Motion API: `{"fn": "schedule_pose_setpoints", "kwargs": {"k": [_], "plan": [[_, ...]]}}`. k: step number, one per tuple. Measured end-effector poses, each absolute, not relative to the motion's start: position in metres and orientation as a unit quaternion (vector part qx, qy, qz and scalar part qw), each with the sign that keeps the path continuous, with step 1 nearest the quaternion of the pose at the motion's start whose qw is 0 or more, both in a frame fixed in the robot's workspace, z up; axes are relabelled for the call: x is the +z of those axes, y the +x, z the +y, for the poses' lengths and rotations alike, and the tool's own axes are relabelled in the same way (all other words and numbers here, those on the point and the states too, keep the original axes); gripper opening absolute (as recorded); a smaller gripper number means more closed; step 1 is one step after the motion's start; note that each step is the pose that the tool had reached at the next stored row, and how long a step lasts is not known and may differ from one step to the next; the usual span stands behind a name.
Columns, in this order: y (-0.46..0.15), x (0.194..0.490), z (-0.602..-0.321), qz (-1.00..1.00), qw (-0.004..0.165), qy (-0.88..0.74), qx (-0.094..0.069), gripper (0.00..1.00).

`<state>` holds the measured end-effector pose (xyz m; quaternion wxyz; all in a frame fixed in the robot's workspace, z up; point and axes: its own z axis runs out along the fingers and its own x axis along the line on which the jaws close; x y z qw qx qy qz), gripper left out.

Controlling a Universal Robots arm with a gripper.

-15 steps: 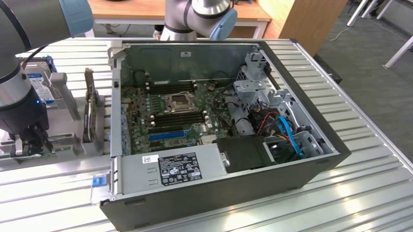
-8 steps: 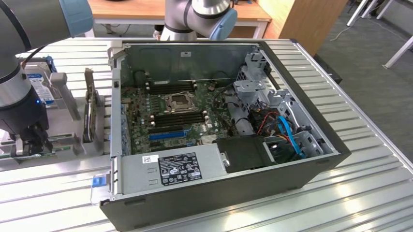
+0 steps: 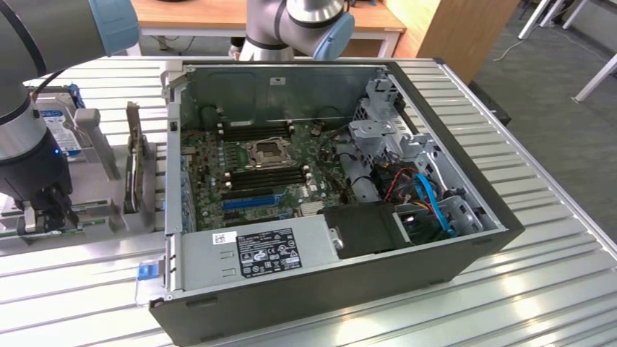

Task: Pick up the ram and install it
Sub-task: 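Pick up the ram and move it above insertion slot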

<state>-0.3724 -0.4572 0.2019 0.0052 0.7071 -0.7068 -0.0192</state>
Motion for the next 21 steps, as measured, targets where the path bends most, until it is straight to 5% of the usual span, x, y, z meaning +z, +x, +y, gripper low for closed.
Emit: {"fn": "schedule_pose_setpoints", "kwargs": {"k": [21], "plan": [[-0.372,0.214,-0.457,-0.707,0.004,0.707,-0.020,0.12]]}}
